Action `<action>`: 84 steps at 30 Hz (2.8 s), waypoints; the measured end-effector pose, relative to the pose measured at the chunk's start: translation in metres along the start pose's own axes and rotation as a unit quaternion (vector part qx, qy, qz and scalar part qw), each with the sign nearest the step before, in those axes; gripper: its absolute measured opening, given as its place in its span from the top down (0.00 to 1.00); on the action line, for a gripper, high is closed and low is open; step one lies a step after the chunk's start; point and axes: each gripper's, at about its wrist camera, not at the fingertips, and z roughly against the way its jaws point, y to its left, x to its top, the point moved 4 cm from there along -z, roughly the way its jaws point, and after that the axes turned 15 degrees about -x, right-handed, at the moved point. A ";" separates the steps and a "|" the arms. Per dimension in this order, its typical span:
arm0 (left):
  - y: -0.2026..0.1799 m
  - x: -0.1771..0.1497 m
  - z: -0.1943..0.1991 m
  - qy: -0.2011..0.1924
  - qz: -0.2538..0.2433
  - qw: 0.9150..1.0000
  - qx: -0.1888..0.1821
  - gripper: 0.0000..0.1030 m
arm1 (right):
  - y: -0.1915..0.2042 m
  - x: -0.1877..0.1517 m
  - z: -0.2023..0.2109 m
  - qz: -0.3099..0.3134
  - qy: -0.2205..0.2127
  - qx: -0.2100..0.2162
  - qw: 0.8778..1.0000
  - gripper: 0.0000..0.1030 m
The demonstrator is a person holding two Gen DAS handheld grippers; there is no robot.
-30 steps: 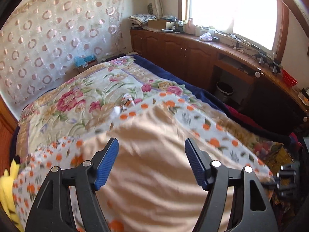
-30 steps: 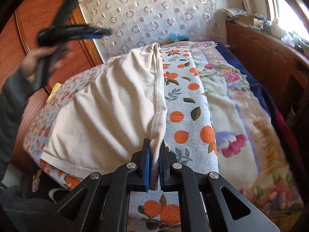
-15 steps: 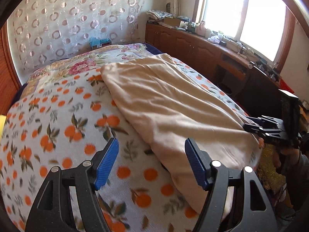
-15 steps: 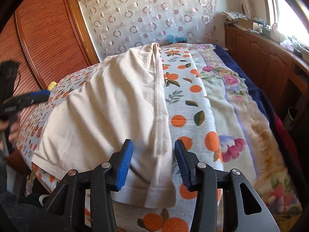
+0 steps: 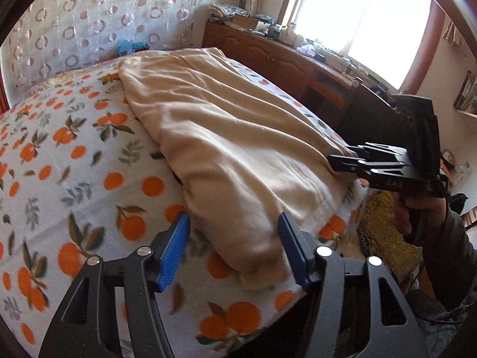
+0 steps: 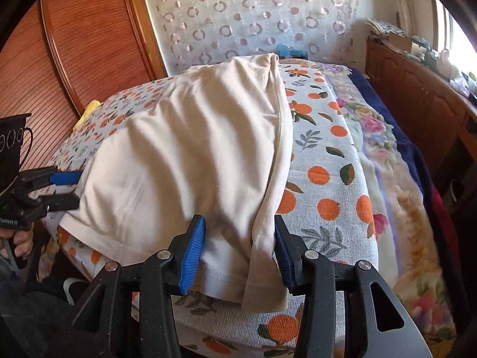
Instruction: Fold small clothes
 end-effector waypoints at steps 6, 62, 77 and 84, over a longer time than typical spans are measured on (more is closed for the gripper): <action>-0.017 -0.012 -0.011 0.012 -0.011 1.000 0.014 0.46 | 0.003 0.000 0.002 0.011 0.000 0.001 1.000 0.72; 0.110 0.185 0.016 -0.069 -0.002 0.995 0.077 0.29 | 0.054 0.218 -0.095 -0.036 -0.034 -0.050 0.998 0.62; 0.123 0.161 -0.032 -0.019 0.028 0.996 0.078 0.28 | 0.044 0.139 -0.080 0.026 -0.010 -0.042 0.999 0.50; 0.133 0.164 -0.043 -0.013 0.039 0.996 0.079 0.28 | 0.057 0.162 -0.109 0.027 0.013 -0.021 0.999 0.50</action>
